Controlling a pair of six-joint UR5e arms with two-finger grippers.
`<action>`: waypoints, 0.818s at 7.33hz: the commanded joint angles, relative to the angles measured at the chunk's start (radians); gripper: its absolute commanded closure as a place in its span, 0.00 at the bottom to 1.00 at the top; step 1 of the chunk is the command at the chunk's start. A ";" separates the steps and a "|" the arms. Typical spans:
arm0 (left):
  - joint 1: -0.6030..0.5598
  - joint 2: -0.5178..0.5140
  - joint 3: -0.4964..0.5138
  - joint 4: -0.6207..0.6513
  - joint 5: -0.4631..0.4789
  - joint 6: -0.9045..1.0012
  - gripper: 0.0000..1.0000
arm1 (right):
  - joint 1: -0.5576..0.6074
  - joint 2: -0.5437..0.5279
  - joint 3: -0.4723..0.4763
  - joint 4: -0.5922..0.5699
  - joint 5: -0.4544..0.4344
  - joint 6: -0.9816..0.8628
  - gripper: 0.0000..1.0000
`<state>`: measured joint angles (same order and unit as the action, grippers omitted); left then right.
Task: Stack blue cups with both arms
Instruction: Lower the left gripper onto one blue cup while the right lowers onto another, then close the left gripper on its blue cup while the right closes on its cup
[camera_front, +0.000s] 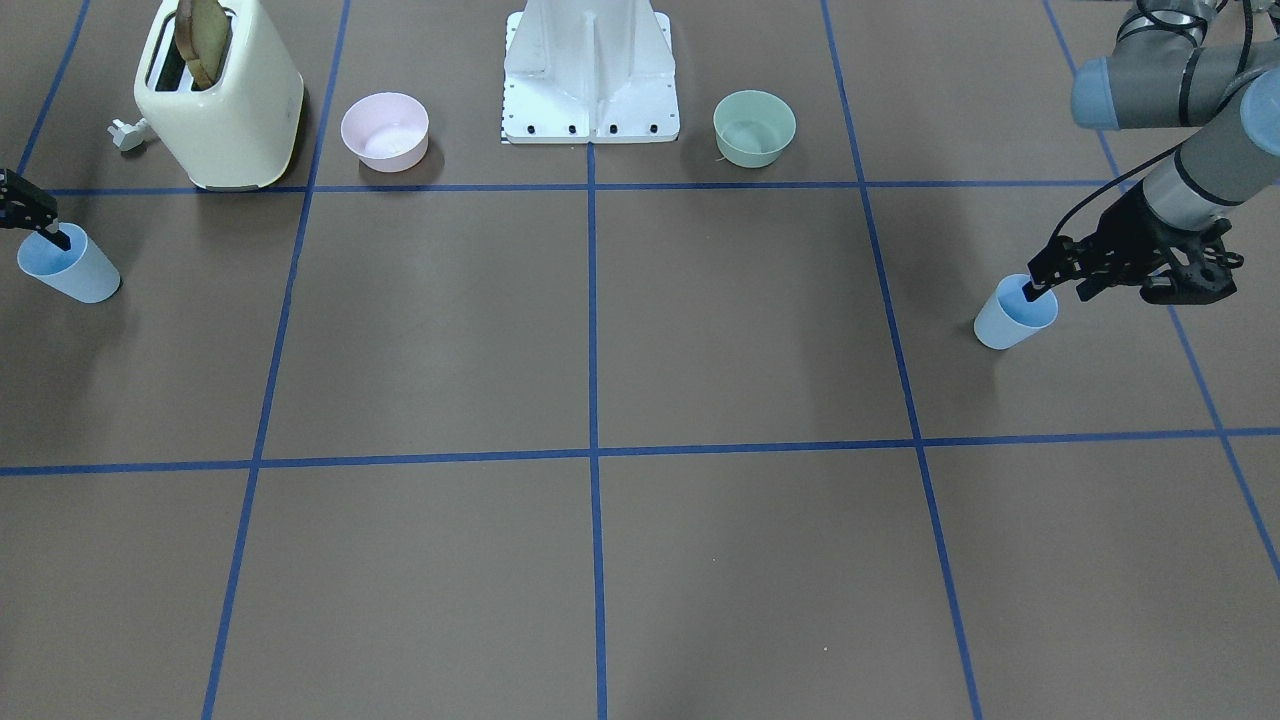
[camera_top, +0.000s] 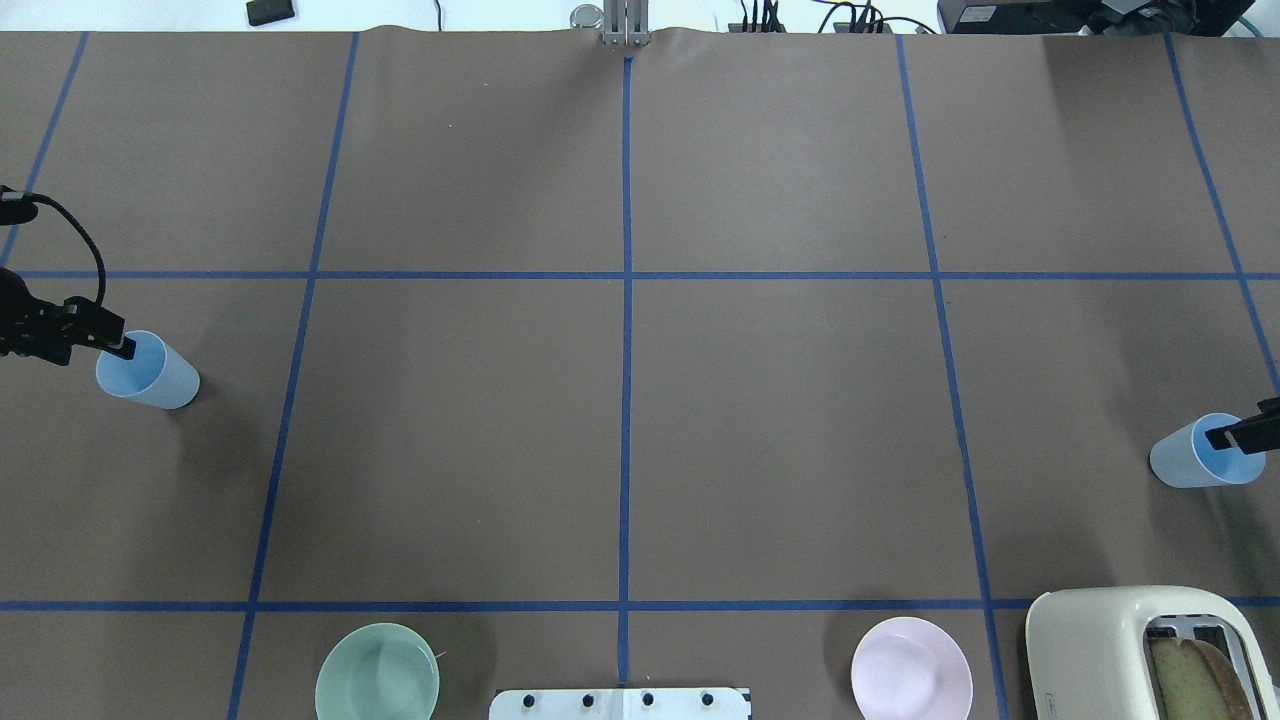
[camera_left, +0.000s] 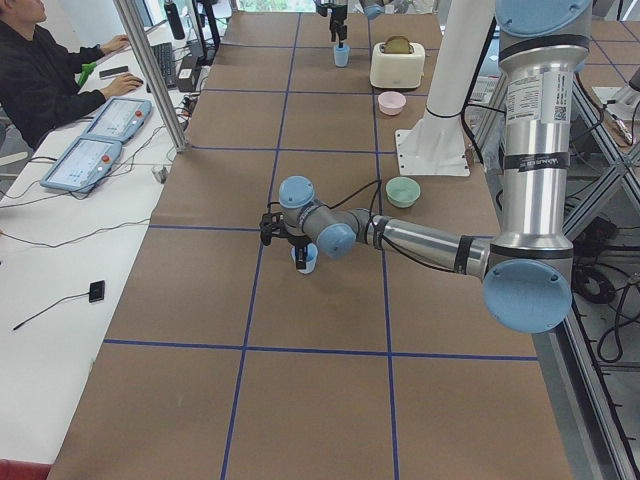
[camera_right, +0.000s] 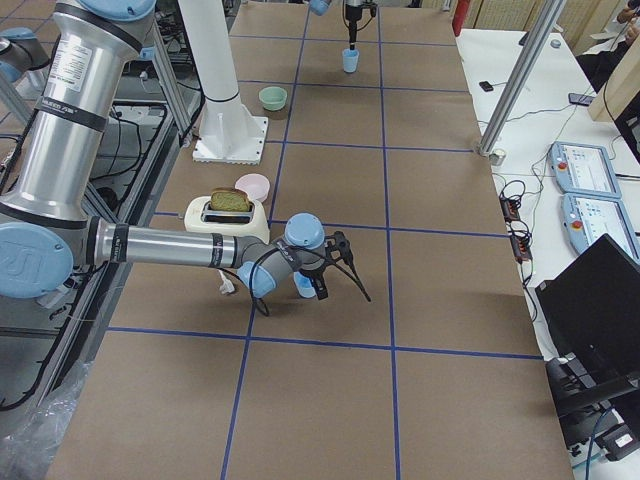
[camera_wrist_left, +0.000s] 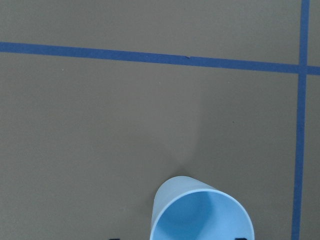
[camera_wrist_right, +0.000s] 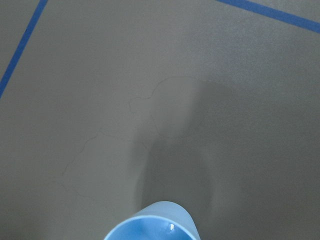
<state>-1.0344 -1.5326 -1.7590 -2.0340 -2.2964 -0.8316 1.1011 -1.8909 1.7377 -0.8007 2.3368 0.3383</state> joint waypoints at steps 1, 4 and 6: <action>0.000 0.000 0.003 0.000 0.000 0.002 0.21 | -0.015 -0.004 0.000 0.000 -0.002 -0.005 0.22; 0.000 -0.001 0.007 0.000 0.000 0.002 0.21 | -0.056 -0.008 0.000 0.000 -0.062 -0.008 0.22; 0.005 -0.003 0.024 -0.003 0.000 0.003 0.27 | -0.056 -0.007 -0.001 0.000 -0.063 -0.010 0.23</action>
<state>-1.0323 -1.5344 -1.7470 -2.0349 -2.2964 -0.8296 1.0459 -1.8976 1.7372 -0.8007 2.2758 0.3297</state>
